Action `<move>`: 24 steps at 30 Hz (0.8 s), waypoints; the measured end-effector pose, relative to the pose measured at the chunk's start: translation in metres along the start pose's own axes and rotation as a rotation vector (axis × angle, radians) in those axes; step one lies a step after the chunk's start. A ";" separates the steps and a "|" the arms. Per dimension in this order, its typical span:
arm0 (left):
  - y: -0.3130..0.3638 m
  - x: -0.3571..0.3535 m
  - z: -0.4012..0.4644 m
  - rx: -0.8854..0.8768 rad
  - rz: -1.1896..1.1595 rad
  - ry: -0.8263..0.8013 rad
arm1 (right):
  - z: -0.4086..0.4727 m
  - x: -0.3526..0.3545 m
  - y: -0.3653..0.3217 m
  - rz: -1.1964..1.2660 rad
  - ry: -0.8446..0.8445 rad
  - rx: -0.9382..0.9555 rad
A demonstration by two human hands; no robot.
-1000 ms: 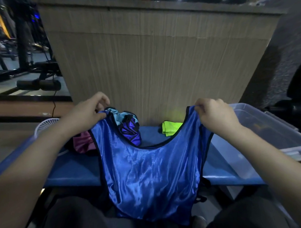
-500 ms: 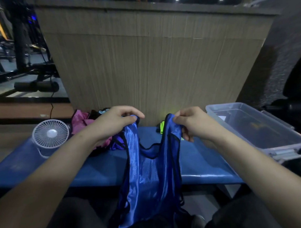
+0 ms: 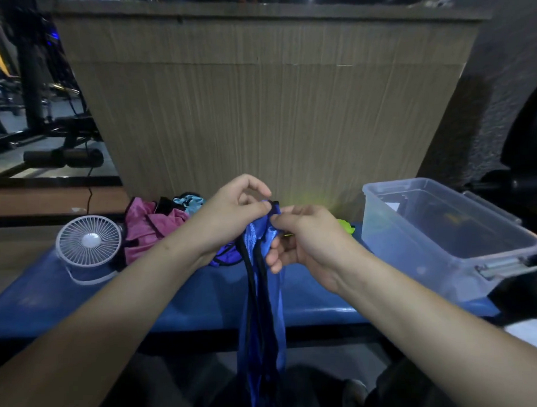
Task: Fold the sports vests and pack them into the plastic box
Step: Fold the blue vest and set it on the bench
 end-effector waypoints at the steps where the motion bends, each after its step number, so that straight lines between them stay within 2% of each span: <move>1: 0.003 -0.001 0.000 -0.016 0.015 -0.004 | -0.001 -0.002 0.000 0.009 -0.007 0.004; 6: 0.008 0.005 0.000 -0.067 0.056 0.033 | -0.008 -0.005 0.001 0.054 -0.024 0.024; 14: 0.015 -0.002 -0.006 -0.122 0.063 -0.039 | -0.011 -0.005 -0.003 0.162 -0.064 0.023; 17: 0.017 -0.002 -0.009 -0.112 0.005 -0.090 | -0.013 -0.006 -0.007 0.172 -0.121 0.019; 20: 0.016 -0.003 -0.012 -0.096 -0.009 -0.209 | -0.010 -0.001 -0.007 0.197 -0.152 -0.013; 24: 0.014 -0.002 -0.015 -0.154 0.084 -0.265 | -0.007 0.004 -0.006 0.171 -0.166 -0.046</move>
Point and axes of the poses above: each hand's wrist, its own z-axis towards the middle knuckle, its own x-axis out of the back of the hand, y = z × x, the point moved 4 cm from there along z, towards the middle knuckle, and after that the axes turned 14 degrees about -x, right-handed, at the moved point
